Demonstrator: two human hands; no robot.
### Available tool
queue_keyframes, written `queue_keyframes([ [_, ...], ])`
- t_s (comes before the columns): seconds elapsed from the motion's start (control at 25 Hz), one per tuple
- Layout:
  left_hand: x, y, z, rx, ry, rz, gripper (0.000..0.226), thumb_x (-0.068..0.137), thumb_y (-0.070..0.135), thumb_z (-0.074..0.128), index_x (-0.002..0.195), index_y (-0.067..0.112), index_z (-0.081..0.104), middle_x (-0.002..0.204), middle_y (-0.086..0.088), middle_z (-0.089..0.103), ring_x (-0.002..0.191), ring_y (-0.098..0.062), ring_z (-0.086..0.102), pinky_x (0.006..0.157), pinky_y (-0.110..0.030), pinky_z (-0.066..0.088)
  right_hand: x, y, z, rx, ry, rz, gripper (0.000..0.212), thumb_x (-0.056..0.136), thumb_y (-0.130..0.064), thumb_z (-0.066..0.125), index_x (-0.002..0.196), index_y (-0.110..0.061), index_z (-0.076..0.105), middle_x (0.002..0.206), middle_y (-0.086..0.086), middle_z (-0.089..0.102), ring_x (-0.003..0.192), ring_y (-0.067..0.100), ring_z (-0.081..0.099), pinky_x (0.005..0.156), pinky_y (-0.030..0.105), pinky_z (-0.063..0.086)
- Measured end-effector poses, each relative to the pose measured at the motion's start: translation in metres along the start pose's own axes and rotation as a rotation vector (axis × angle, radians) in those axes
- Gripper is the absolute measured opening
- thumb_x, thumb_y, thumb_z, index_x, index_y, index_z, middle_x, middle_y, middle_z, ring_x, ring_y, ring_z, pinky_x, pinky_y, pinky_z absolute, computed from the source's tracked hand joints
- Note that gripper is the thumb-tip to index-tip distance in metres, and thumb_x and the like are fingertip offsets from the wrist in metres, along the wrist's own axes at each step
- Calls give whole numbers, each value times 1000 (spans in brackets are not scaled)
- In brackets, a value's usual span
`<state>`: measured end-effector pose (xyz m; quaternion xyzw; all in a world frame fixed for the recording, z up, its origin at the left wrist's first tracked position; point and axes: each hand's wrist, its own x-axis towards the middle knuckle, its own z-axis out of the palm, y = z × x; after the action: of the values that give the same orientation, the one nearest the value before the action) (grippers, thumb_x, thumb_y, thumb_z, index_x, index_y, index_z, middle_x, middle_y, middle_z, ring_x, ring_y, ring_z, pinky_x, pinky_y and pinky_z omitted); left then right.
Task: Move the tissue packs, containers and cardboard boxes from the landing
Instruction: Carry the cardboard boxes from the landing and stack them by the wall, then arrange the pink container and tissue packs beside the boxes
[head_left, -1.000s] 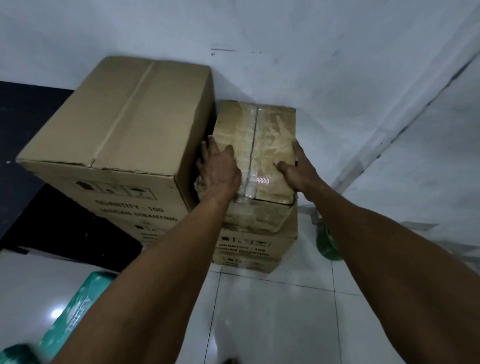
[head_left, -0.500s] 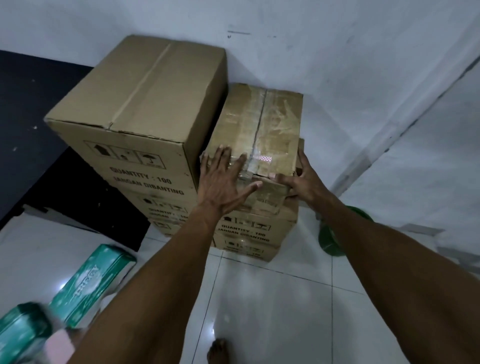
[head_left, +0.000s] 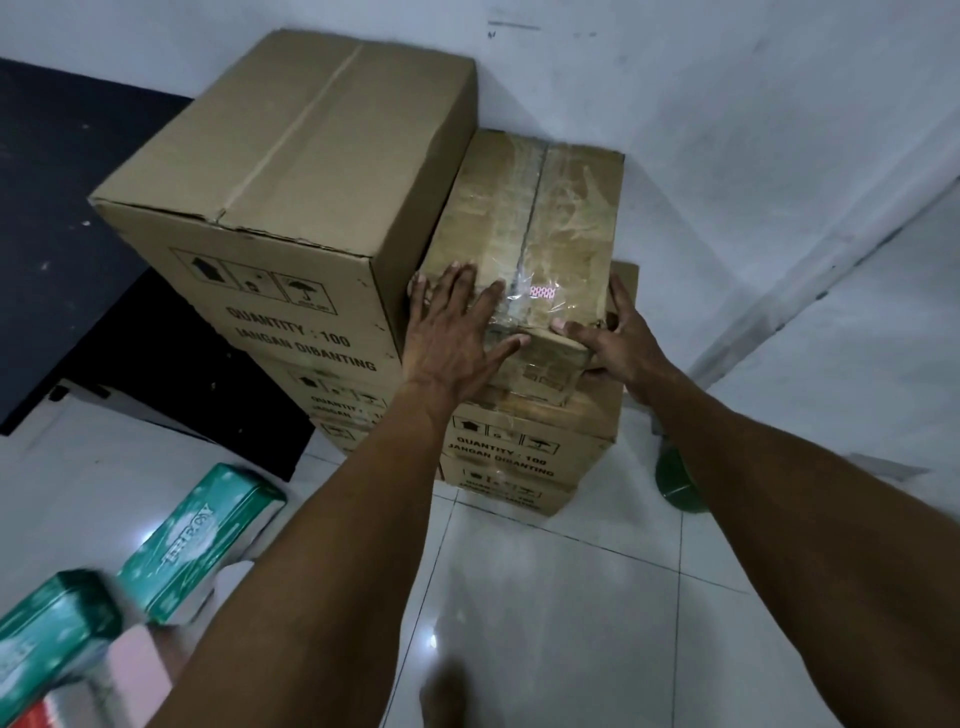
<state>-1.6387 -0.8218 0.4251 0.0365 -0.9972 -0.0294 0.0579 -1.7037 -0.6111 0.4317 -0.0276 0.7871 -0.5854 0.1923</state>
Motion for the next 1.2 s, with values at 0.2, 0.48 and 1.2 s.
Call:
queue_keyframes([
  [0.2,-15,7,3,-3,11,-72,81,89,78,18,156,37,-3,165,-8,-9,151,-24,-14,121,-52,-5,-11,11,6,-43,168,2,105,55,-76,79,144,-43,35,136,-5,57,115,20,61,87,46,58],
  [0.48,-171,-23,45,-245,-17,-189,70,98,62,24,156,33,-3,164,-8,-9,152,-23,-9,122,-51,3,-91,39,70,-210,345,-66,92,77,-73,61,151,-39,19,149,-3,46,133,23,48,110,41,34],
  [1.2,-723,-363,172,-349,-410,-971,75,95,66,28,156,37,-4,165,-7,-2,152,-26,-3,120,-53,10,-343,253,614,-366,-241,160,95,84,-42,73,156,-27,12,152,16,39,135,35,43,110,46,39],
])
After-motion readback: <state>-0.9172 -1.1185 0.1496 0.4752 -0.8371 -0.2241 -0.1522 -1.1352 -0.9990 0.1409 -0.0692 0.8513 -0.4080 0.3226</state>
